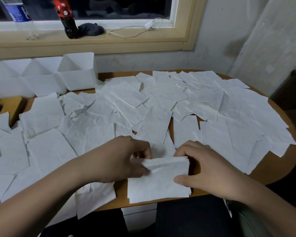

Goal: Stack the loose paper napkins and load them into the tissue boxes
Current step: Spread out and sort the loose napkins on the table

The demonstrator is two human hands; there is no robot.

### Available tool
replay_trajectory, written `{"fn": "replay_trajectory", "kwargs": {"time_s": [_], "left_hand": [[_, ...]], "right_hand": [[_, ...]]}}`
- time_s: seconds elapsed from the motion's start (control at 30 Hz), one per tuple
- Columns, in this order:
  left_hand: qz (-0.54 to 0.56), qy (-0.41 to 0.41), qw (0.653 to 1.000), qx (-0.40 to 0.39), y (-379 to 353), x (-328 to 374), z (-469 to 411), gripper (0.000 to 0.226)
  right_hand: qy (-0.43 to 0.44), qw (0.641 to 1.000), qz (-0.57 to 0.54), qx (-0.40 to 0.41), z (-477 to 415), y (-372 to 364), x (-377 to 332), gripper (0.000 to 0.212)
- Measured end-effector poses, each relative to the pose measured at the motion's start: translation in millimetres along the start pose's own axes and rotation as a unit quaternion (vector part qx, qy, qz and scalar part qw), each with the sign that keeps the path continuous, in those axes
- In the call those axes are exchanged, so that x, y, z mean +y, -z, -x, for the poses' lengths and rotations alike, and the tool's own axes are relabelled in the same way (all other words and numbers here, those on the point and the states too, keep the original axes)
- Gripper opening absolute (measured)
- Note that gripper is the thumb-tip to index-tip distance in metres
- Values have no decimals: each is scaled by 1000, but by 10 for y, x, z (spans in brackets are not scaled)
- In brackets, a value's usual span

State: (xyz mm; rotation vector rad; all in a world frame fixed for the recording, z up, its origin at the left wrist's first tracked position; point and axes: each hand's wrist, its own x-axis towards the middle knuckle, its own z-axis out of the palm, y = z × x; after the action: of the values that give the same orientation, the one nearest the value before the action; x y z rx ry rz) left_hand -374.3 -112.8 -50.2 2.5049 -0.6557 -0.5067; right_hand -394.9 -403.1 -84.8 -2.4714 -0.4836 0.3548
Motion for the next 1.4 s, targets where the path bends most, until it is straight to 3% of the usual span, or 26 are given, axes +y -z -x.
{"fn": "replay_trajectory", "kwargs": {"time_s": [0.13, 0.47, 0.7, 0.9, 1.07, 1.4], "left_hand": [[6, -32, 999, 28, 58, -16, 39, 18], [90, -65, 960, 256, 420, -38, 33, 11], [109, -51, 924, 363, 709, -241, -30, 13], [162, -58, 908, 381, 1002, -437, -42, 15], [223, -39, 916, 330, 1317, -755, -63, 25], [190, 54, 918, 345, 1940, -1225, 46, 15]], "right_hand": [[9, 996, -88, 11, 27, 108, -82, 12], [61, 982, -102, 149, -360, 470, -308, 14], [87, 967, -143, 193, -906, 453, -537, 14], [117, 946, -203, 224, -1241, 493, -723, 12], [148, 935, -249, 206, -1525, 591, -886, 13], [183, 945, -219, 161, -2427, 820, -1378, 20]]}}
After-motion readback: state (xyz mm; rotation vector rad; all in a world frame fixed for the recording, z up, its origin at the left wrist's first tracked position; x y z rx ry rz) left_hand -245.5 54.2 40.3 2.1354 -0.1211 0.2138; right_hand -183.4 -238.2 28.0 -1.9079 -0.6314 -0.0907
